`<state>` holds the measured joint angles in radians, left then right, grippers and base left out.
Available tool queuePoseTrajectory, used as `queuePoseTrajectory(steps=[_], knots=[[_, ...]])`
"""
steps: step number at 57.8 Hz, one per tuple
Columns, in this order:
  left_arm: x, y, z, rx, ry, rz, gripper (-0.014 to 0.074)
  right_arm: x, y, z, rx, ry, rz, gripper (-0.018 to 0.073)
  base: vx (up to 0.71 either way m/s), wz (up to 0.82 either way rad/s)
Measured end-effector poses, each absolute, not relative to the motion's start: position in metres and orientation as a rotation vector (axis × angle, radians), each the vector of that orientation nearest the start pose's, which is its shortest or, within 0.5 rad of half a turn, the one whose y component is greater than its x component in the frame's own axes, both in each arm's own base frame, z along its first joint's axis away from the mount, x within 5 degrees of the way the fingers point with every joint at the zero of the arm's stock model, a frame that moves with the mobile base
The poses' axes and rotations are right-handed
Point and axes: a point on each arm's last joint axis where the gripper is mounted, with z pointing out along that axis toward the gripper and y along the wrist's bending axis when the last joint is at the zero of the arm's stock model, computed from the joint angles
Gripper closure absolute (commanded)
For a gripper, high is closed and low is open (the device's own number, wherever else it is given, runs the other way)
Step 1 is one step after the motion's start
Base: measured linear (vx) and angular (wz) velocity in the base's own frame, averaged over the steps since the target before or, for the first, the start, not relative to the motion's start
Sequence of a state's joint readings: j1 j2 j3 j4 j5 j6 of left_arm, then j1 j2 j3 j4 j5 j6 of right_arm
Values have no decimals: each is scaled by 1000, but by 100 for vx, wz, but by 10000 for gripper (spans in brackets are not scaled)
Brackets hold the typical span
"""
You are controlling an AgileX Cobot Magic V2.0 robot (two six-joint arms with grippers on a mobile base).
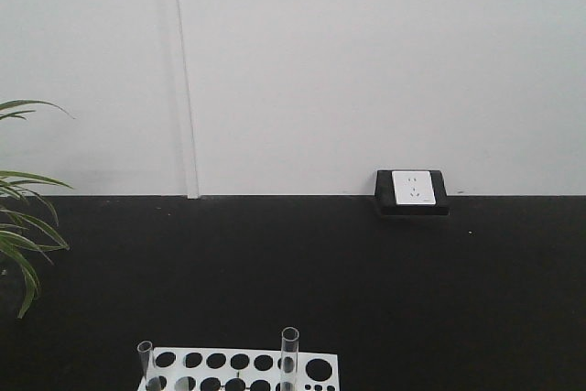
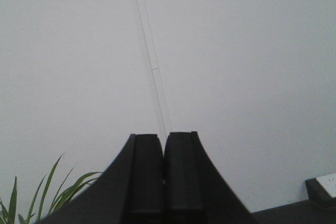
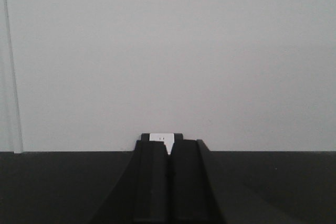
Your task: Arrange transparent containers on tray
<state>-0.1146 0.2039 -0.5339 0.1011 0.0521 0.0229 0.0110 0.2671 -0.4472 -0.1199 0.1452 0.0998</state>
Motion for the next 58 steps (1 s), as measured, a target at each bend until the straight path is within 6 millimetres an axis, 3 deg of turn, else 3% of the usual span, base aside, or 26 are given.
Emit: queuePoseTrajectory(steps=[8, 17, 26, 47, 58], knots=[[58, -6, 375, 149, 1296, 15, 586, 82, -1, 335, -8, 1519, -20, 554, 0, 0], [80, -8, 366, 161, 1413, 17, 574, 98, -1, 326, -8, 1619, -22, 536, 0, 0], [100, -10, 353, 174, 1545, 21, 507, 109, -1, 320, -7, 1679, -22, 477, 0, 0], [147, -16, 277, 221, 1883, 20, 154, 122, -1, 312, -7, 1748, -22, 199, 0, 0], [163, -19, 259, 229, 1898, 6, 107, 123, -1, 311, -7, 1753, -22, 144, 0, 0]])
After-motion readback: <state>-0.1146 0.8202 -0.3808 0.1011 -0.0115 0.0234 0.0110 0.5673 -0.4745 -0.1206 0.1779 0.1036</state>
